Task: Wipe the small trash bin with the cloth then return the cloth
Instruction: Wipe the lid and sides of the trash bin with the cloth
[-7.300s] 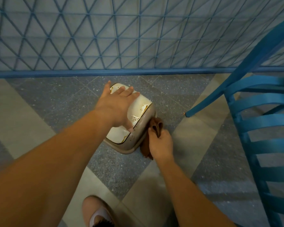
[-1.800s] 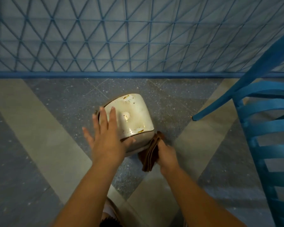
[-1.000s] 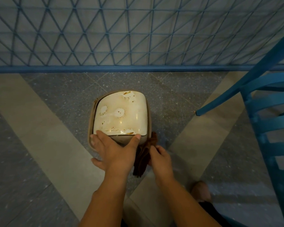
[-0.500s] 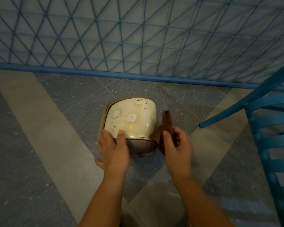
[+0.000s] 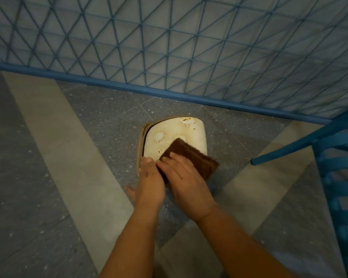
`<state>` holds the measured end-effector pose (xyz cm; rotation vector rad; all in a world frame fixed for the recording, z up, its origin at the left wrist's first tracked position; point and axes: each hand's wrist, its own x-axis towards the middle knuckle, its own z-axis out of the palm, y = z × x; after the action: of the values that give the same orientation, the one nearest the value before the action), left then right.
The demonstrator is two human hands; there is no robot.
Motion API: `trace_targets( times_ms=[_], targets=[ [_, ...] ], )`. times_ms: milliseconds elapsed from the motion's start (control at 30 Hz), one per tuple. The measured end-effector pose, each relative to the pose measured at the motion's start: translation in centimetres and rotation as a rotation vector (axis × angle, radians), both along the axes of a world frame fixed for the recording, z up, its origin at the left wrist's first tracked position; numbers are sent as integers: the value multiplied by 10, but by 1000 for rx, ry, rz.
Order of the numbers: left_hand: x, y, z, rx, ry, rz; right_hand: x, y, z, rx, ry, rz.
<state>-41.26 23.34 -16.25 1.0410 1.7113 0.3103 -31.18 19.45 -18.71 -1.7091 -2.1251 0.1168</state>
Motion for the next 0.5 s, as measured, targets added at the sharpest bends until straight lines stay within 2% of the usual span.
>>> trace_targets(
  times_ms=[100, 167, 233, 300, 333, 367, 400, 500],
  targets=[
    [-2, 2, -2, 3, 29, -35, 1, 1, 2, 109, 62, 109],
    [-3, 3, -3, 3, 49, -60, 14, -4, 14, 181, 106, 69],
    [-1, 2, -4, 2, 82, -105, 31, -13, 22, 228, 264, -225],
    [2, 1, -10, 18, 67, -122, 47, -19, 25, 161, 635, -649],
    [4, 1, -14, 30, 42, -118, 52, -20, 23, 90, 831, -776],
    [5, 1, -16, 36, 11, -113, 54, -21, 21, 40, 973, -806],
    [8, 1, -17, 33, -25, -105, 54, -23, 19, 26, 995, -767],
    [15, 0, -15, 5, -18, -113, 43, -27, 16, 51, 905, -583]
  ],
)
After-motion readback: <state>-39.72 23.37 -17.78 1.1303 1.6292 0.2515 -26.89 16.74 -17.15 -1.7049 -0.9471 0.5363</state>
